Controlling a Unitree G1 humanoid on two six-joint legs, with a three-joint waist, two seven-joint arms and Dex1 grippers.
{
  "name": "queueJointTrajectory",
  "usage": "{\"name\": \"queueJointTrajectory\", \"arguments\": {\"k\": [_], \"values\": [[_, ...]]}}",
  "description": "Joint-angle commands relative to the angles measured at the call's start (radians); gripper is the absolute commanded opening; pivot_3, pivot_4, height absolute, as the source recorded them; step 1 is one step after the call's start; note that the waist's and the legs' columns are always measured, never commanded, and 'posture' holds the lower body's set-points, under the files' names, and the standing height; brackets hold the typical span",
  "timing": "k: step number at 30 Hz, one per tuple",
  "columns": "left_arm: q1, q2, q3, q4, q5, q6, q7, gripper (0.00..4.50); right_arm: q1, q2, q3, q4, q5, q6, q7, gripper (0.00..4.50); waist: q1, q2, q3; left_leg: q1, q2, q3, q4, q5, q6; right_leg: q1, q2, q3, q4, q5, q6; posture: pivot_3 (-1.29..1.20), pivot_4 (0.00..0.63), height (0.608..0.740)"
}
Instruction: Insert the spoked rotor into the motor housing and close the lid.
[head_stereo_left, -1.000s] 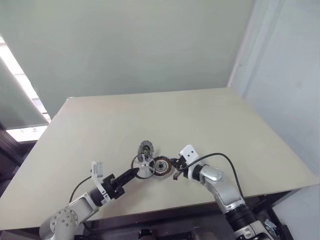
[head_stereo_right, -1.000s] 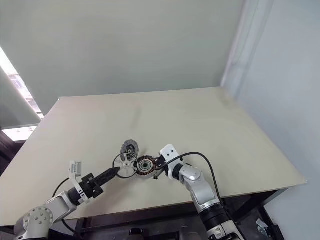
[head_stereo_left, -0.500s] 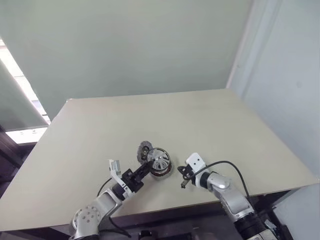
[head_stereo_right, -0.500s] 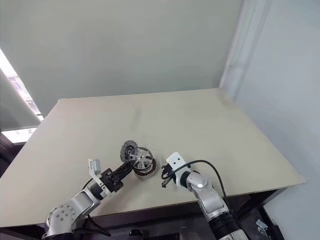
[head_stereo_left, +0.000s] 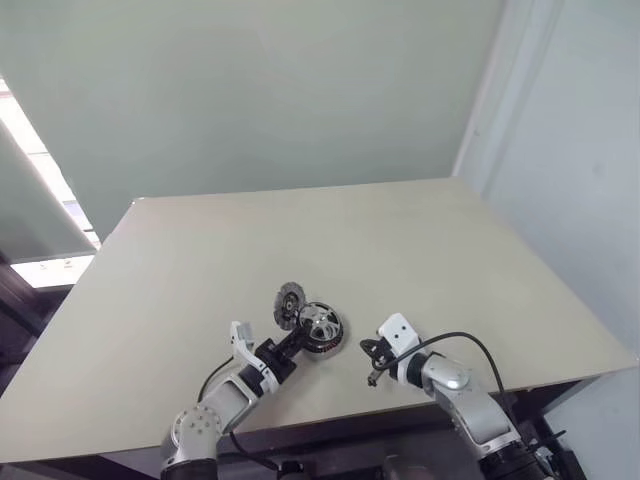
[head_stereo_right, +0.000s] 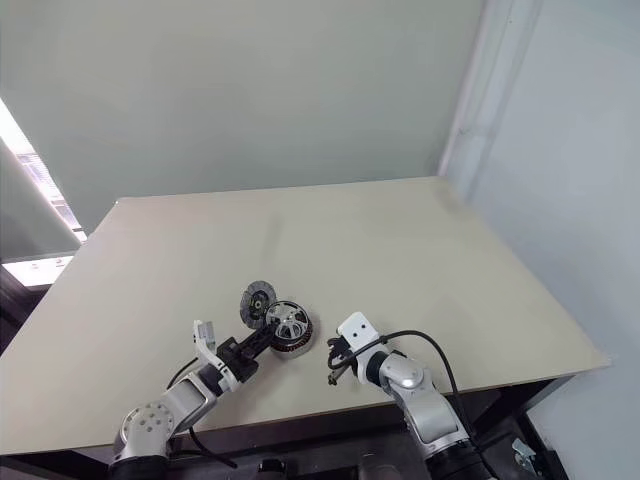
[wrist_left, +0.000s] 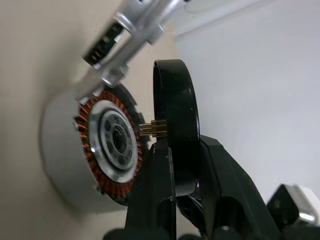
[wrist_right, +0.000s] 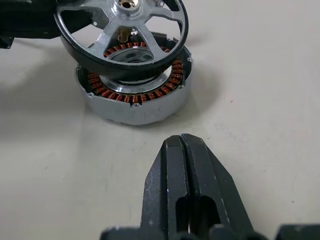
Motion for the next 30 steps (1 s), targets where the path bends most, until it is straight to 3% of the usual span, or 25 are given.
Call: {"name": "queueJointTrajectory", "arguments": {"k": [1, 17, 28, 30], "values": [[-0.023, -0.005, -0.018, 0.013, 0.031, -0.032, -0.034, 0.26, -0.006, -0.001, -0.016, -0.055, 0.015, 0.001, -0.008, 0.00, 0.000, 0.000, 0.000, 0.000, 0.000, 0.000, 0.000, 0.000, 0.000, 0.000, 0.000, 0.000, 0.000, 0.000, 0.000, 0.00, 0.000, 0.740], [-0.046, -0.017, -0.008, 0.080, 0.091, -0.057, -0.017, 0.26, -0.002, -0.006, -0.024, -0.062, 0.016, 0.009, -0.008, 0.00, 0.000, 0.000, 0.000, 0.000, 0.000, 0.000, 0.000, 0.000, 0.000, 0.001, 0.000, 0.000, -0.001, 0.000, 0.000, 0.00, 0.000, 0.740], [-0.037, -0.023, -0.014, 0.053, 0.137, -0.111, -0.013, 4.01, -0.001, -0.001, -0.021, -0.060, 0.017, 0.008, -0.012, 0.00, 0.000, 0.000, 0.000, 0.002, 0.000, 0.000, 0.000, 0.000, 0.000, 0.002, 0.000, 0.000, -0.001, 0.000, 0.000, 0.00, 0.000, 0.740], [-0.034, -0.018, -0.011, 0.032, 0.130, -0.107, -0.019, 4.43, -0.001, 0.000, -0.021, -0.060, 0.017, 0.008, -0.013, 0.00, 0.000, 0.000, 0.000, 0.002, 0.000, 0.000, 0.000, 0.000, 0.000, 0.003, 0.000, 0.000, -0.001, 0.000, 0.000, 0.00, 0.000, 0.740]]}}
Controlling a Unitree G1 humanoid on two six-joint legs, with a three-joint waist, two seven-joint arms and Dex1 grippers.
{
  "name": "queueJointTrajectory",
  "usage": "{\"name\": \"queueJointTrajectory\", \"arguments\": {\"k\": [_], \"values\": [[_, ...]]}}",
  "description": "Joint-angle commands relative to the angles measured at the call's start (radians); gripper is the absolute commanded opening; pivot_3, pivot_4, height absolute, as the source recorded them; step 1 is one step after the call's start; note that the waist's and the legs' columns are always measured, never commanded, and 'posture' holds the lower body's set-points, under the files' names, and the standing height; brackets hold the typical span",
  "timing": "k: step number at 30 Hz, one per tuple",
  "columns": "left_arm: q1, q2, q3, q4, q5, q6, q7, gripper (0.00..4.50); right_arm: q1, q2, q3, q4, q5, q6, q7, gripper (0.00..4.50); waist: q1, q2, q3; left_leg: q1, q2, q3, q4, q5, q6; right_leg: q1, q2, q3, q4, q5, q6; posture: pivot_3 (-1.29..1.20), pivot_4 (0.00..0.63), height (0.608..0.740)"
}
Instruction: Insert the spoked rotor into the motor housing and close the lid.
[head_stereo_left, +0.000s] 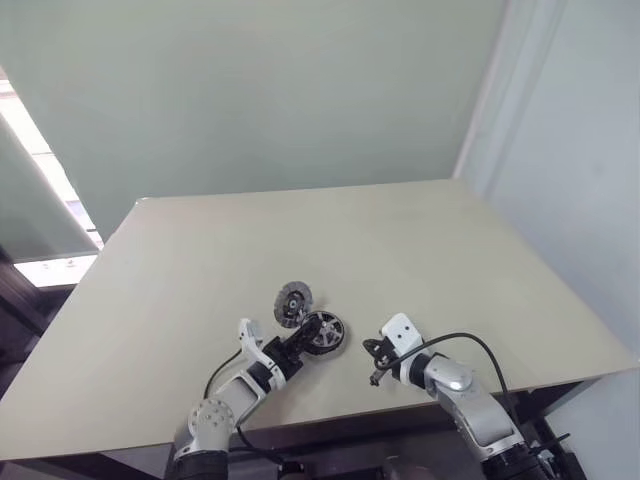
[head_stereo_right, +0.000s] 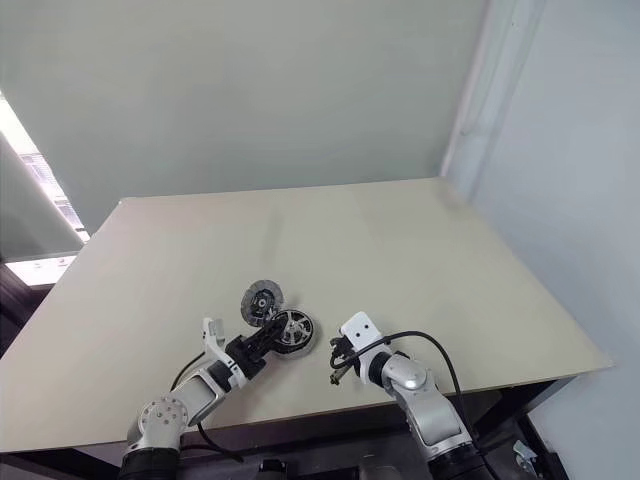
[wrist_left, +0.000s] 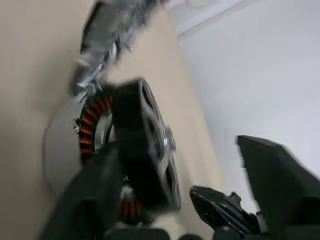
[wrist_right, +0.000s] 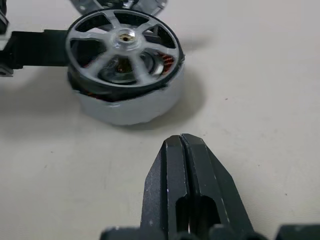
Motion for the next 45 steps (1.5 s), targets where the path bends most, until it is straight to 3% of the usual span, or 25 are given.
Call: {"name": "queueJointTrajectory", "arguments": {"k": [1, 17, 22, 27, 31, 40, 41, 45], "values": [[0.009, 0.013, 0.006, -0.042, 0.017, -0.014, 0.011, 4.43, -0.010, 0.004, -0.010, -0.038, 0.016, -0.007, -0.003, 0.00, 0.000, 0.000, 0.000, 0.000, 0.000, 0.000, 0.000, 0.000, 0.000, 0.000, 0.000, 0.000, 0.000, 0.000, 0.000, 0.00, 0.000, 0.740], [0.006, 0.194, -0.010, -0.427, -0.084, 0.143, 0.021, 4.43, -0.032, 0.011, -0.006, -0.003, 0.016, -0.018, 0.009, 0.00, 0.000, -0.002, 0.000, -0.003, 0.000, 0.000, -0.004, 0.000, 0.000, -0.003, -0.001, 0.000, -0.003, 0.000, 0.000, 0.00, 0.000, 0.740], [0.033, 0.287, -0.100, -0.457, -0.018, 0.147, -0.052, 4.43, -0.037, 0.014, -0.006, 0.005, 0.017, -0.024, 0.012, 0.00, 0.000, -0.001, 0.001, -0.002, 0.000, 0.000, -0.005, 0.000, 0.000, -0.003, -0.001, 0.000, -0.002, 0.000, 0.000, 0.00, 0.000, 0.740], [0.027, 0.298, -0.209, -0.390, 0.144, 0.028, -0.075, 4.43, -0.036, 0.017, -0.009, 0.005, 0.016, -0.026, 0.011, 0.00, 0.000, -0.001, 0.001, -0.002, 0.000, 0.000, -0.005, 0.000, 0.000, -0.004, -0.001, 0.000, -0.003, 0.000, 0.000, 0.00, 0.000, 0.740], [-0.006, 0.255, -0.293, -0.292, 0.271, -0.112, -0.098, 3.52, -0.029, 0.017, -0.010, -0.001, 0.014, -0.024, 0.006, 0.00, 0.003, -0.001, 0.001, -0.002, 0.000, 0.000, -0.005, 0.000, 0.000, -0.003, -0.001, 0.000, -0.003, 0.000, 0.000, 0.00, 0.000, 0.740], [-0.085, 0.167, -0.366, -0.079, 0.452, -0.331, -0.122, 0.25, -0.021, 0.015, -0.015, -0.012, 0.014, -0.020, -0.004, 0.00, 0.012, -0.001, 0.001, -0.003, 0.000, 0.000, -0.005, 0.000, 0.000, -0.004, 0.000, 0.000, -0.003, 0.000, 0.000, 0.00, 0.000, 0.740], [-0.086, 0.169, -0.374, -0.065, 0.469, -0.338, -0.126, 0.04, -0.020, 0.015, -0.015, -0.013, 0.014, -0.019, -0.006, 0.00, 0.014, -0.001, 0.001, -0.003, 0.000, 0.000, -0.005, 0.000, 0.000, -0.004, 0.000, 0.000, -0.002, 0.000, 0.000, 0.00, 0.000, 0.740], [-0.072, 0.187, -0.411, -0.019, 0.536, -0.322, -0.126, 0.04, -0.017, 0.013, -0.017, -0.016, 0.015, -0.019, -0.009, 0.00, 0.018, -0.001, 0.001, -0.003, 0.000, 0.001, -0.005, 0.000, 0.000, -0.004, 0.000, 0.000, -0.003, 0.000, 0.000, 0.00, 0.000, 0.740]]}}
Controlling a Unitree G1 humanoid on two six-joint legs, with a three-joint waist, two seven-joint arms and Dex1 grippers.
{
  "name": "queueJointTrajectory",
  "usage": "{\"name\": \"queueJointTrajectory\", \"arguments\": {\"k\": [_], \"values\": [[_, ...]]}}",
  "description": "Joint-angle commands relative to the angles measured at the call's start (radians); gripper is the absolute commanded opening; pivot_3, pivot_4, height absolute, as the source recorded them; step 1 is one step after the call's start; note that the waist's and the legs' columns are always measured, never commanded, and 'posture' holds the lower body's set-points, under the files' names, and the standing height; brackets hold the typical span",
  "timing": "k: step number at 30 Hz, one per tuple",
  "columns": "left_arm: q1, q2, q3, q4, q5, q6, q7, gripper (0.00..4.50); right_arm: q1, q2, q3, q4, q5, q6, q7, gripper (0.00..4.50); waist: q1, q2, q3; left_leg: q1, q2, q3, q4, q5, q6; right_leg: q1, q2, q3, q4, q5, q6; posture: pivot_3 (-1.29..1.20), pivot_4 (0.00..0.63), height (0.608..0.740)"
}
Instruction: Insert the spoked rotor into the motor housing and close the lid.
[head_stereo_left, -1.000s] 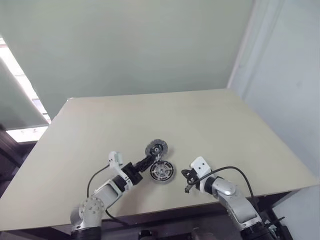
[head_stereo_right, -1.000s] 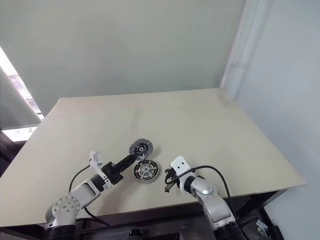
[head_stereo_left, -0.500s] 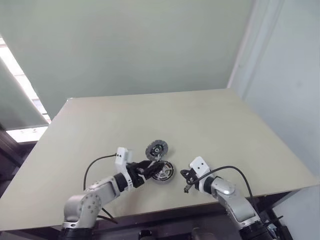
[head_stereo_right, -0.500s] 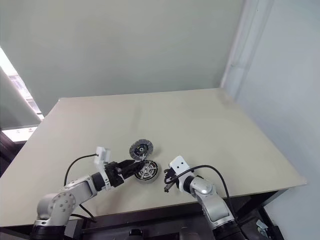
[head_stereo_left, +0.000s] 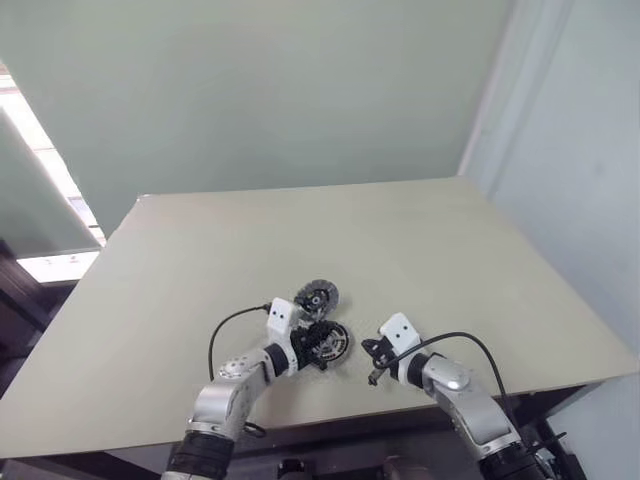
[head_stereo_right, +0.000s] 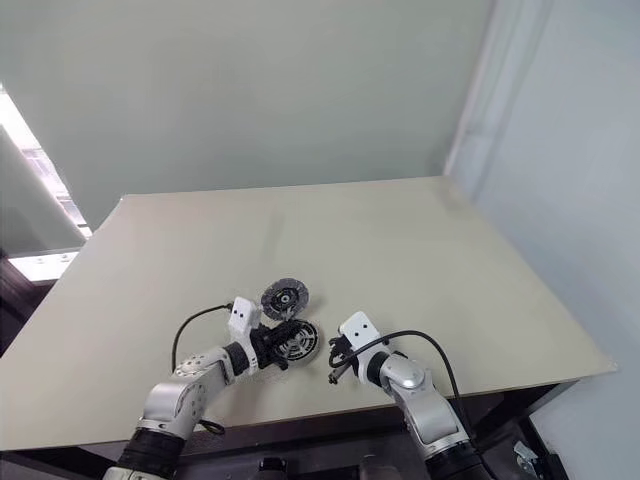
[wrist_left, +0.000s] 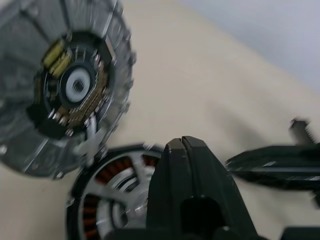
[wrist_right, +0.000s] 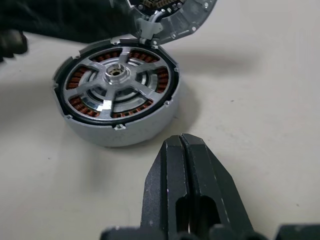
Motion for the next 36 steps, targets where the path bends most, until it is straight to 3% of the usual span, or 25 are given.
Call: {"name": "queueJointTrajectory", "arguments": {"k": [1, 10, 25, 36], "values": [[0.000, 0.021, -0.034, 0.022, 0.057, 0.002, -0.010, 0.04, -0.010, 0.001, -0.016, -0.039, 0.015, -0.014, -0.007, 0.00, 0.002, 0.000, 0.000, 0.000, 0.000, 0.000, 0.000, 0.000, 0.000, 0.000, 0.000, 0.000, 0.000, 0.000, 0.000, 0.00, 0.000, 0.740], [-0.005, 0.011, -0.022, 0.023, 0.070, -0.017, -0.020, 0.04, -0.017, 0.002, -0.016, -0.034, 0.017, -0.017, -0.008, 0.00, 0.004, 0.000, 0.000, 0.001, 0.000, 0.000, 0.000, 0.000, 0.000, 0.001, 0.000, 0.000, 0.000, 0.000, 0.000, 0.00, 0.000, 0.740], [0.088, 0.032, 0.177, -0.245, -0.192, 0.090, -0.084, 0.04, -0.019, 0.006, -0.011, -0.025, 0.020, -0.029, -0.007, 0.00, 0.003, 0.000, 0.000, 0.000, 0.000, 0.000, 0.000, 0.000, 0.000, 0.000, 0.000, 0.000, 0.000, 0.000, 0.000, 0.00, 0.000, 0.740], [0.191, 0.089, 0.255, -0.328, -0.253, 0.161, -0.061, 0.04, -0.023, -0.059, 0.044, -0.084, -0.002, -0.016, 0.070, 0.00, 0.004, 0.000, 0.000, 0.000, 0.000, 0.000, 0.001, 0.000, 0.000, 0.000, -0.001, -0.001, 0.000, 0.000, 0.000, 0.00, 0.000, 0.740]]}}
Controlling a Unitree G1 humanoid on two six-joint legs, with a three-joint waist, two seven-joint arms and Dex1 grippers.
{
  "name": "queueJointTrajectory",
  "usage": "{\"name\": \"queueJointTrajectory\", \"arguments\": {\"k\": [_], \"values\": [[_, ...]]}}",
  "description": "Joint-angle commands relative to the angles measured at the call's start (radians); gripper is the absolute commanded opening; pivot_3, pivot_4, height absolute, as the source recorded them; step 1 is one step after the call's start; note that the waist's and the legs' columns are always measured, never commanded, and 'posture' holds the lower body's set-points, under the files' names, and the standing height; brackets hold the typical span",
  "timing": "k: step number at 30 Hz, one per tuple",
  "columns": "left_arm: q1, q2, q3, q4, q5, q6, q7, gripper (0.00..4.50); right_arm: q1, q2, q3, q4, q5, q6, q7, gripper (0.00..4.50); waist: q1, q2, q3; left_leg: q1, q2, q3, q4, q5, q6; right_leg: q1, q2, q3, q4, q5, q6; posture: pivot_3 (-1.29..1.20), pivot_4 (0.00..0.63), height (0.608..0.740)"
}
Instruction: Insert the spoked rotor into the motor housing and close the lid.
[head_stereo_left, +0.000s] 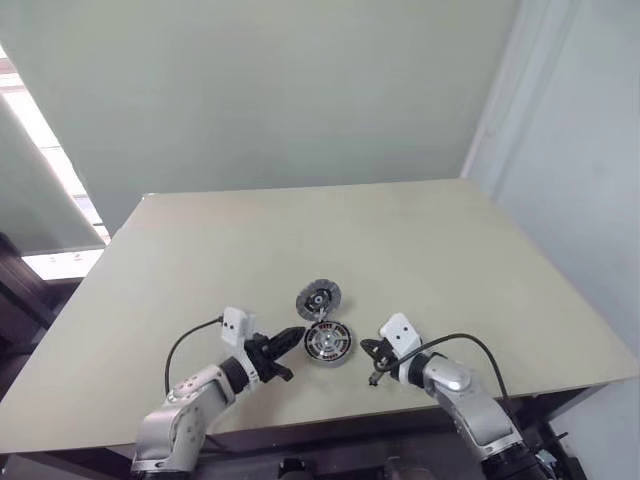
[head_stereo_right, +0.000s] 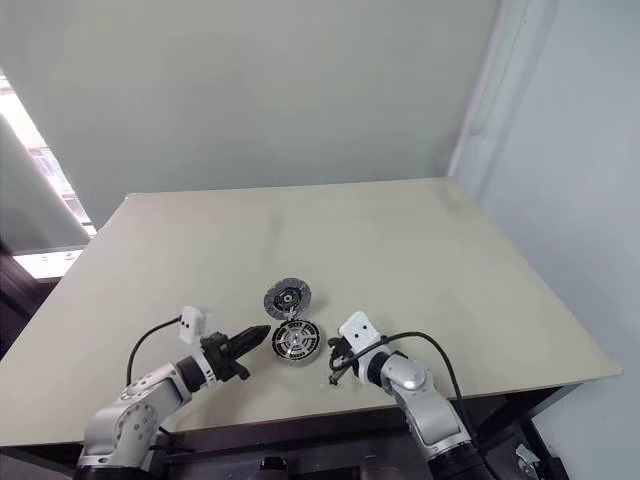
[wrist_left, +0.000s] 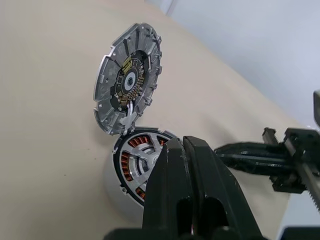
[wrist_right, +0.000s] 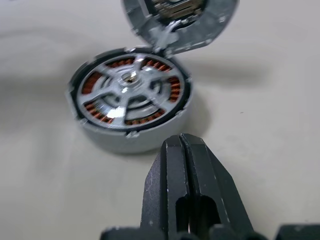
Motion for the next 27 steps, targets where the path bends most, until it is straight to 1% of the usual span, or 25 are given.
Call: {"name": "queueJointTrajectory", "arguments": {"k": [1, 2, 4, 6, 7, 15, 22, 27], "values": [[0.008, 0.017, 0.038, -0.053, -0.026, 0.002, 0.008, 0.04, -0.027, -0.035, 0.029, -0.090, -0.016, 0.032, 0.039, 0.00, 0.000, 0.000, 0.000, 0.000, 0.000, 0.000, 0.000, 0.000, 0.000, 0.000, 0.000, 0.000, 0.000, 0.000, 0.000, 0.00, 0.000, 0.740], [0.014, 0.019, 0.043, -0.056, -0.028, 0.003, 0.008, 0.01, -0.031, -0.049, 0.042, -0.112, -0.013, 0.067, 0.060, 0.18, 0.000, 0.000, 0.000, 0.000, 0.000, 0.000, 0.000, 0.000, 0.000, 0.000, 0.000, 0.000, 0.000, 0.000, 0.000, 0.00, 0.000, 0.740], [0.025, 0.019, 0.055, -0.064, -0.035, 0.007, 0.014, 0.00, -0.037, -0.068, 0.062, -0.149, -0.014, 0.079, 0.085, 0.63, 0.000, 0.000, 0.000, 0.000, 0.001, 0.000, -0.001, 0.000, 0.000, 0.000, 0.000, 0.000, 0.000, 0.000, 0.000, 0.00, 0.000, 0.740], [0.037, 0.022, 0.070, -0.069, -0.039, 0.006, 0.019, 0.00, -0.051, -0.091, 0.093, -0.172, -0.035, 0.058, 0.111, 1.25, 0.000, 0.000, 0.000, 0.000, 0.001, 0.000, -0.001, 0.000, 0.000, 0.000, 0.001, -0.001, 0.000, 0.000, 0.000, 0.00, 0.000, 0.740], [0.042, 0.025, 0.075, -0.069, -0.038, 0.005, 0.020, 0.00, -0.060, -0.100, 0.104, -0.178, -0.049, 0.053, 0.115, 1.67, -0.001, 0.000, 0.000, 0.000, 0.001, 0.000, -0.001, 0.000, 0.000, -0.001, 0.001, -0.001, 0.000, 0.000, 0.000, 0.00, 0.000, 0.740], [0.065, 0.034, 0.091, -0.071, -0.037, -0.003, 0.029, 0.00, -0.162, -0.162, 0.221, -0.175, -0.159, 0.009, 0.182, 4.46, 0.003, -0.001, 0.000, 0.000, 0.000, 0.000, 0.000, 0.000, 0.000, -0.001, 0.000, -0.001, 0.000, 0.000, 0.000, 0.00, 0.000, 0.740], [0.076, 0.034, 0.085, -0.065, -0.030, -0.008, 0.031, 0.00, -0.234, -0.185, 0.316, -0.121, -0.255, -0.040, 0.240, 4.46, 0.003, -0.001, 0.000, 0.000, 0.001, 0.000, -0.001, 0.000, 0.000, -0.001, 0.000, -0.001, 0.000, 0.000, 0.000, 0.00, 0.000, 0.740], [0.086, 0.064, 0.060, -0.060, 0.005, -0.018, 0.014, 0.00, -0.272, -0.187, 0.352, -0.074, -0.325, -0.046, 0.248, 4.46, 0.003, -0.001, 0.000, 0.000, 0.001, 0.000, -0.001, 0.000, 0.000, -0.001, 0.000, -0.001, 0.000, 0.000, 0.000, 0.00, 0.000, 0.740]]}}
